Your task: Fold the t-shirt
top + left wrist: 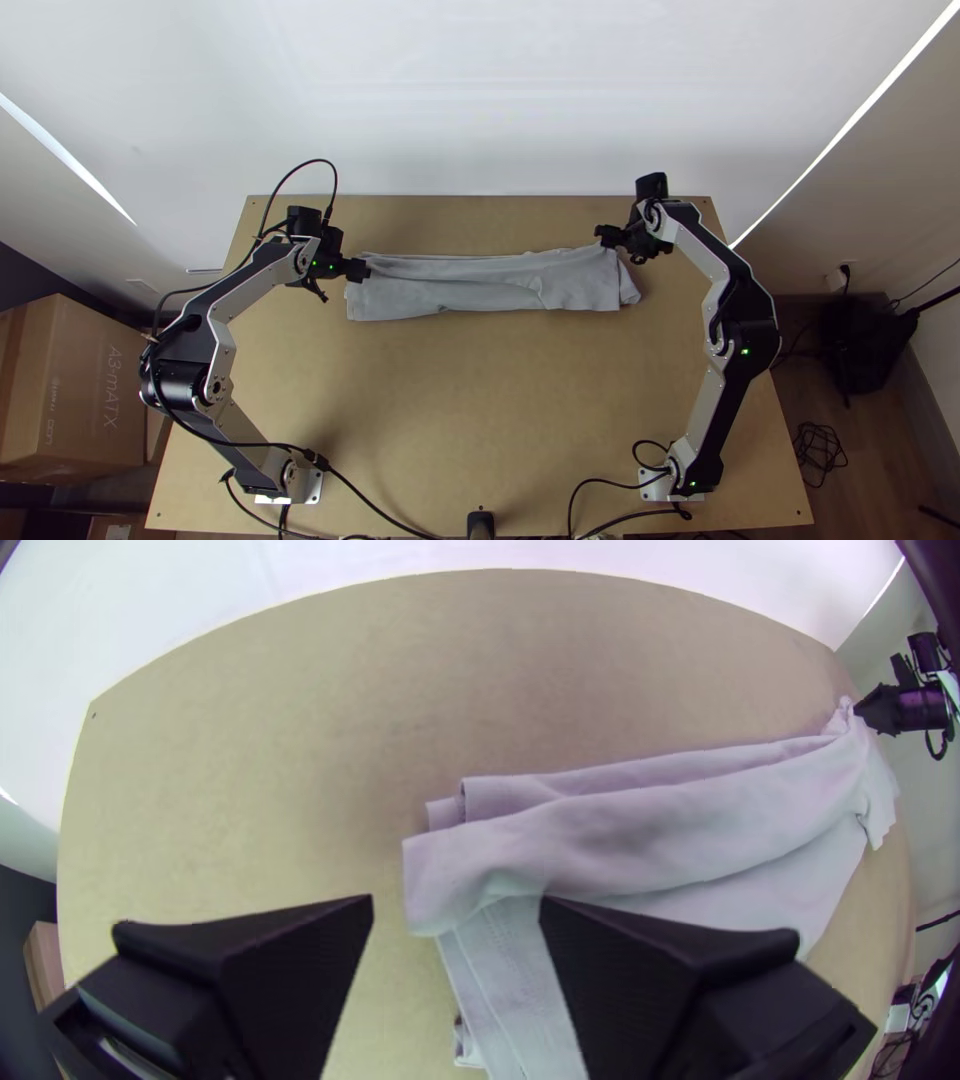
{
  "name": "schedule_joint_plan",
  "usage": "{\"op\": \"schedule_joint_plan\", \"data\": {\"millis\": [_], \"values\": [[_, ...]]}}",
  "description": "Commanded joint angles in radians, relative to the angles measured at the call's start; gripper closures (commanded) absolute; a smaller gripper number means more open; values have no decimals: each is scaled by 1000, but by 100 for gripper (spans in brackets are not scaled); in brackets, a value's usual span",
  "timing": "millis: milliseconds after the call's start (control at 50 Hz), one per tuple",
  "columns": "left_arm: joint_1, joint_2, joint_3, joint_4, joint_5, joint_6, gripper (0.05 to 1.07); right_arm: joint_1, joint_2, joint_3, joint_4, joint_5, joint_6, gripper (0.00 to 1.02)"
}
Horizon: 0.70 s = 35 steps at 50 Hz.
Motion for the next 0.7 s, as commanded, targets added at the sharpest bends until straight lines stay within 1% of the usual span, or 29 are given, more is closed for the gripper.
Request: {"op": "schedule_joint_plan", "data": {"millis": [0,60,140,160,200,220,260,320,400,460,540,580,680], "values": [[36,-36,-19,-8,34,-21,10,-27,-89,-39,43,25,11,4],[65,-71,-45,-8,77,-26,10,-43,-137,-68,58,23,14,4],[111,-112,-70,-23,169,-37,11,-66,-195,-95,55,22,58,4],[122,-119,-78,-27,193,-35,11,-69,-207,-99,55,16,64,4],[142,-135,-91,-28,233,-37,11,-81,-236,-113,53,-23,89,4],[151,-142,-99,-30,253,-35,11,-89,-250,-119,52,-58,101,4],[173,-151,-111,-33,299,-35,11,-107,-272,-122,47,-139,147,4],[200,-157,-120,-42,357,-38,11,-139,-293,-122,40,-282,225,4],[232,-152,-127,-59,429,-47,11,-173,-307,-121,30,-458,310,4],[243,-148,-140,-59,452,-46,11,-188,-316,-122,27,-550,350,4],[248,-129,-147,-63,477,-46,11,-205,-325,-119,29,-696,402,4],[251,-123,-151,-62,483,-43,11,-208,-333,-119,29,-741,414,4],[249,-96,-159,-57,505,-38,11,-205,-353,-119,29,-793,426,4]]}}
